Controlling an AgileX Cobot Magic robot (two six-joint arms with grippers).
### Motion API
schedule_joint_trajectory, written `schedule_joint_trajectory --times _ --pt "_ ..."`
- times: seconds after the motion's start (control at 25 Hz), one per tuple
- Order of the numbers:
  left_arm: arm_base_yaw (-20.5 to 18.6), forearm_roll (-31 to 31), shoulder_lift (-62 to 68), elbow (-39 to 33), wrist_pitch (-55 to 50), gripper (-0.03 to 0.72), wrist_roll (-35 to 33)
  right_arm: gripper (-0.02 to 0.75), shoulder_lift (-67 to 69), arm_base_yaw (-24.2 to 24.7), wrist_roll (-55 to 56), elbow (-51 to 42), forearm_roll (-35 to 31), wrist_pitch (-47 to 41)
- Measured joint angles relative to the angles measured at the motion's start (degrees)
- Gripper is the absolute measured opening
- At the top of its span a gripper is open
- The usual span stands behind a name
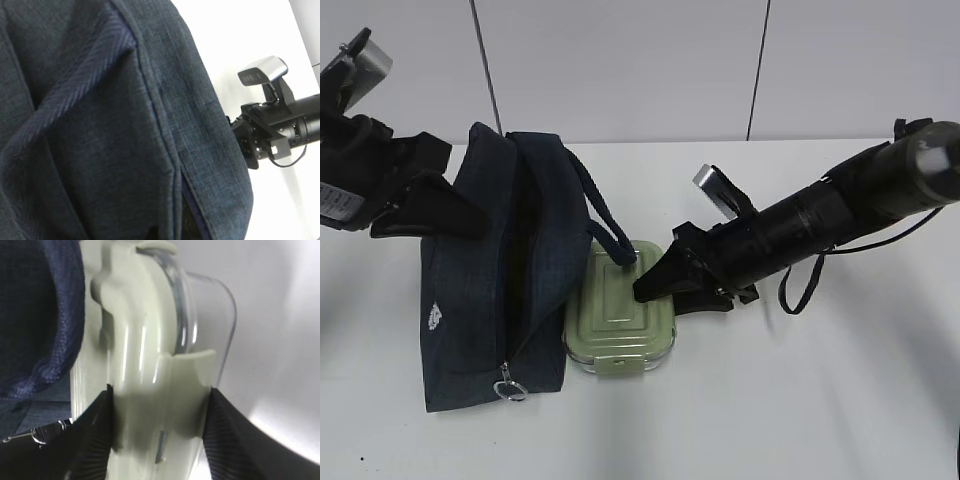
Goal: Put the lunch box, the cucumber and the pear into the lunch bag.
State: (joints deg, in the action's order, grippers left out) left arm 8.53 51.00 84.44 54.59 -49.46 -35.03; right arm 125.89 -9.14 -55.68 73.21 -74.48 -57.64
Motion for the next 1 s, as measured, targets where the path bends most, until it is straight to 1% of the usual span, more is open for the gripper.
schedule_joint_trajectory --times 0.2,0.52,0.68,0.8,1.0 --pt "0.0 0.0 0.0 0.0 0.0 0.001 0.0 0.386 0.0 2.07 0.0 1.41 1.99 -1.92" --pt "0.0 0.0 0.0 0.0 0.0 0.001 0.0 0.386 0.0 8.96 0.0 3.49 4.12 -3.03" --pt "0.0 0.0 0.0 0.0 0.0 0.001 0.0 0.386 -1.08 11.43 0.0 3.89 4.48 -3.37" --pt "0.0 0.0 0.0 0.0 0.0 0.001 0.0 0.386 -2.42 12.38 0.0 5.55 4.48 -5.66" --pt "0.0 0.0 0.0 0.0 0.06 0.001 0.0 0.386 -4.02 12.4 2.18 11.49 4.36 -7.63"
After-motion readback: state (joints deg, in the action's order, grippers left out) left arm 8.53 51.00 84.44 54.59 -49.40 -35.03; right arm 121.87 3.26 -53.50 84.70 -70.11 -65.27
